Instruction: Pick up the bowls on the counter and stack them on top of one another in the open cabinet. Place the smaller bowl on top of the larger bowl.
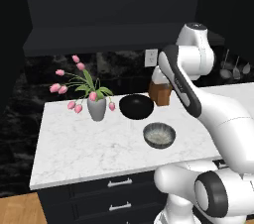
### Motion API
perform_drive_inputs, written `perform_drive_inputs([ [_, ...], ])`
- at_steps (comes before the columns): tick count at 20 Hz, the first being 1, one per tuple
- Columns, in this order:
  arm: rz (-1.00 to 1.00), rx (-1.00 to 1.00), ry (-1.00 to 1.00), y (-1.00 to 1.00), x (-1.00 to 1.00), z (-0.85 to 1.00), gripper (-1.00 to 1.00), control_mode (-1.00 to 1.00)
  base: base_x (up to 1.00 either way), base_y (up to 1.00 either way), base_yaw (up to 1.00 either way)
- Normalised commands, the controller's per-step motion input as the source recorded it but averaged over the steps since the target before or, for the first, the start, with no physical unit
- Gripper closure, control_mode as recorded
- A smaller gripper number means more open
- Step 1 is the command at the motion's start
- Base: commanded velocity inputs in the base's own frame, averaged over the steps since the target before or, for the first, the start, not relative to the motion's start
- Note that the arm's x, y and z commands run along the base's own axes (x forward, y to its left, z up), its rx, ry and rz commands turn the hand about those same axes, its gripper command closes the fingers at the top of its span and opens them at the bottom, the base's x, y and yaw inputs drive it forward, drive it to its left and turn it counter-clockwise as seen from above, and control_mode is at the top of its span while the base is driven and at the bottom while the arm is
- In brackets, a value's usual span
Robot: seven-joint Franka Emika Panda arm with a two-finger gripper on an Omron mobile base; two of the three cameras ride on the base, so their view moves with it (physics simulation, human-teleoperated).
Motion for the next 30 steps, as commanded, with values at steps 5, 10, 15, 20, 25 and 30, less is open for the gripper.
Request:
perform_drive_inputs([
  [5, 0.0, -0.01, 0.02, 0.06, -0.02, -0.24, -1.0, -1.0, 0.0, 0.0, 0.0],
  [10, 0.0, 0.0, 0.2, 0.11, 0.22, -0.91, -1.0, -1.0, 0.0, 0.0, 0.0],
  [15, -0.05, 0.0, 0.3, -0.13, 0.08, -0.97, -1.0, -1.0, 0.0, 0.0, 0.0],
  [20, -0.02, 0.0, 0.14, -0.24, 0.1, -0.99, -1.0, -1.0, 0.0, 0.0, 0.0],
  [25, -0.01, 0.0, 0.12, -0.11, 0.02, -0.8, -1.0, -1.0, 0.0, 0.0, 0.0],
  [30, -0.02, 0.0, 0.2, -0.08, 0.0, -0.48, -1.0, -1.0, 0.0, 0.0, 0.0],
])
